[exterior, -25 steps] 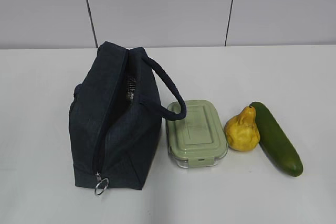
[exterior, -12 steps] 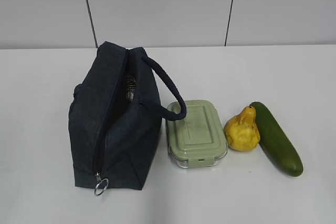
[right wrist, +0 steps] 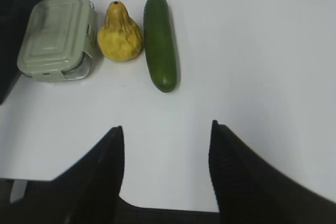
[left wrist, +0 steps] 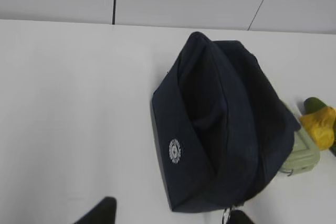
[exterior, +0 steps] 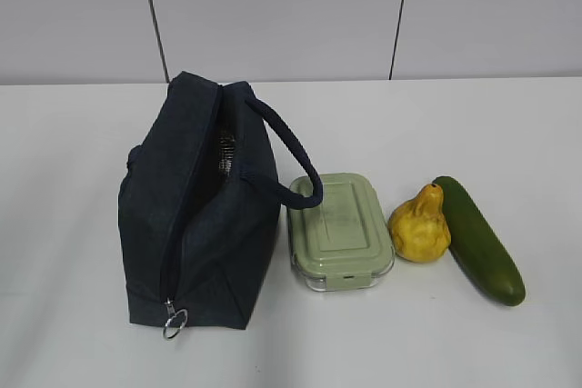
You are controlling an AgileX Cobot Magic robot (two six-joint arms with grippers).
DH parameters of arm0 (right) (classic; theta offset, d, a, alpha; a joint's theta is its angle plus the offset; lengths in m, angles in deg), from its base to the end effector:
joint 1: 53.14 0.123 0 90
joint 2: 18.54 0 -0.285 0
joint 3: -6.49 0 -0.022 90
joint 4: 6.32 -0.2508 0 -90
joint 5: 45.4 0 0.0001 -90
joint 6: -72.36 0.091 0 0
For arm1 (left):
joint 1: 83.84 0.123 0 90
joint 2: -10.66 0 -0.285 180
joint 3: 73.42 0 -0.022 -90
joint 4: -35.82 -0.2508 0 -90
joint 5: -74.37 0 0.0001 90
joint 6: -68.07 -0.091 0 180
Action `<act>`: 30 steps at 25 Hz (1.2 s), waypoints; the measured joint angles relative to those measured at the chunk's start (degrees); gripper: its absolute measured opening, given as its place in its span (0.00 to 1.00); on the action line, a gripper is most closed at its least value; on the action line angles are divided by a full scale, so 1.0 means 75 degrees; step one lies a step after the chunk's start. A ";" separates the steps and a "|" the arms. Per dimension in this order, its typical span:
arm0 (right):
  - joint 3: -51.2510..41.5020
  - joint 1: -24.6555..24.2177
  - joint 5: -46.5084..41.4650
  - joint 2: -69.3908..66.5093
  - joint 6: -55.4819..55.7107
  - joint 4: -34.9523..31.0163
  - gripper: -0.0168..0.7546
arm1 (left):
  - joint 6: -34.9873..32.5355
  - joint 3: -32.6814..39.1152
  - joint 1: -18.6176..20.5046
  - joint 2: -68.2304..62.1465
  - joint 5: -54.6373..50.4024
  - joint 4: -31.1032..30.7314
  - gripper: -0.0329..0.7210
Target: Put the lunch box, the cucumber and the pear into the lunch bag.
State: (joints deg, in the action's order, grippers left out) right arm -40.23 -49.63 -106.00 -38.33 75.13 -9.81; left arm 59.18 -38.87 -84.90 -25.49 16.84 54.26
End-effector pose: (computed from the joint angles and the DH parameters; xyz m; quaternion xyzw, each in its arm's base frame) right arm 0.0252 0.0064 0.2848 -0.0042 0.8949 0.0547 0.4428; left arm 0.0690 -0.0256 0.3421 0.0587 0.8863 -0.1294 0.4408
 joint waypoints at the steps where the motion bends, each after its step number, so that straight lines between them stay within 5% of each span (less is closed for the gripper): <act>1: 0.0069 0.0000 0.0119 -0.0219 0.0048 -0.0083 0.55 | -0.0009 -0.0172 0.0000 -0.0282 0.0091 0.0041 0.60; 5: 0.0393 0.0000 0.1045 -0.1724 0.0111 -0.0405 0.55 | -0.0167 -0.0832 0.0000 -0.1474 0.0828 0.0474 0.64; 14: 0.1354 0.0000 0.2317 -0.5202 -0.0616 -0.0845 0.55 | -0.2508 -0.1826 -0.0008 -0.4691 0.1149 0.2512 0.65; 23: 0.3287 -0.0091 0.1789 -0.8402 -0.1778 -0.1619 0.55 | -0.3330 -0.2499 -0.0578 -0.6123 0.0600 0.2626 0.65; 30: 0.3726 -0.0937 0.1394 -0.9953 -0.3243 -0.2806 0.56 | -0.3358 -0.2560 -0.0581 -0.6262 0.0282 0.2603 0.65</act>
State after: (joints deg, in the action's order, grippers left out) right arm -12.29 -56.65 -95.55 -112.98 50.80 -30.85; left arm 33.99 -58.07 -89.26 -72.45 18.95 73.78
